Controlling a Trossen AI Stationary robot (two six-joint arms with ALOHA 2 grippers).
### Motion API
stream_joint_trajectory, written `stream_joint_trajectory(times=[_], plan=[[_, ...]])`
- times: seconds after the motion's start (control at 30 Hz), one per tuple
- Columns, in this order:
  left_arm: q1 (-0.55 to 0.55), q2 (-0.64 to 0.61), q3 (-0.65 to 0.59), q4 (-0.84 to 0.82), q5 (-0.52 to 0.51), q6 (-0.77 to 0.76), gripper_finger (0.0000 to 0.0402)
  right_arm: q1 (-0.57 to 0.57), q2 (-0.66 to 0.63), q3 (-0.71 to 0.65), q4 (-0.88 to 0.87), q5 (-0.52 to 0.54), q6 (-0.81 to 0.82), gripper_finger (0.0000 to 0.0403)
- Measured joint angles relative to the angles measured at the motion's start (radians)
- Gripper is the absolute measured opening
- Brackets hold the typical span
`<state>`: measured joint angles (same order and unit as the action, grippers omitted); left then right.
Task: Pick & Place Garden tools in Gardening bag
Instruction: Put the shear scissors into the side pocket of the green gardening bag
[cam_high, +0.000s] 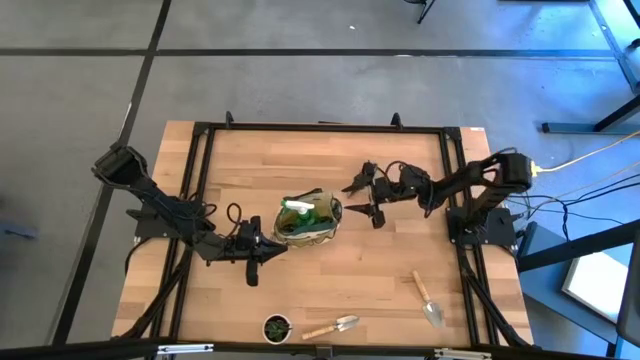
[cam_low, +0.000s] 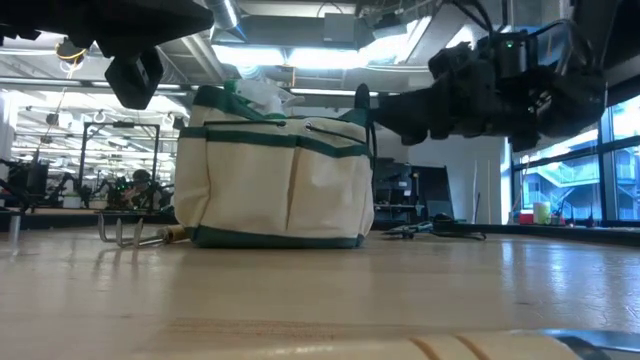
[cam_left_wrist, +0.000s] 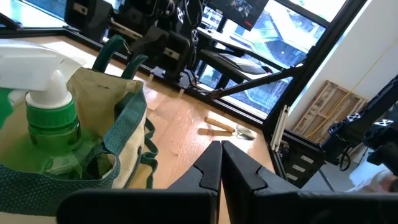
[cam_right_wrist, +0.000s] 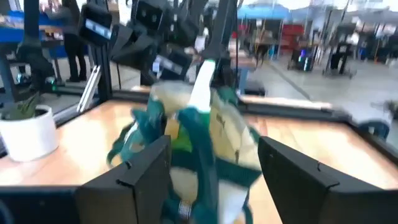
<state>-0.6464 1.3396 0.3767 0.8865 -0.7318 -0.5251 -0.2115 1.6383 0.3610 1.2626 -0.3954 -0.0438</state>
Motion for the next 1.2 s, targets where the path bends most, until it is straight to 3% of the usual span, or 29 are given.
stream_joint_trajectory(times=[0.17,0.37,0.67,0.83,1.0,1.2], plan=[[0.0,0.0,0.0,0.0,0.0,-0.001,0.0002,-0.004,-0.052,-0.001,-0.144,0.01,-0.025,0.0243],[0.0,0.0,0.0,0.0,0.0,0.004,0.0003,-0.006,-0.129,-0.001,-0.295,0.092,0.029,0.0243],[-0.001,0.0,0.0,0.0,0.006,0.046,0.0003,-0.06,-0.359,0.0,-0.707,0.284,0.348,0.0243],[0.001,0.0,0.0,0.0,0.053,0.076,0.0003,-0.095,-0.432,0.0,-0.879,0.254,0.526,0.025],[0.028,0.0,0.0,0.0,0.156,0.116,0.0003,-0.103,-0.447,0.007,-0.933,0.177,0.697,0.0257],[0.114,-0.034,0.0,-0.002,0.26,0.083,0.0003,-0.099,-0.447,0.12,-1.225,0.292,0.901,0.0256]])
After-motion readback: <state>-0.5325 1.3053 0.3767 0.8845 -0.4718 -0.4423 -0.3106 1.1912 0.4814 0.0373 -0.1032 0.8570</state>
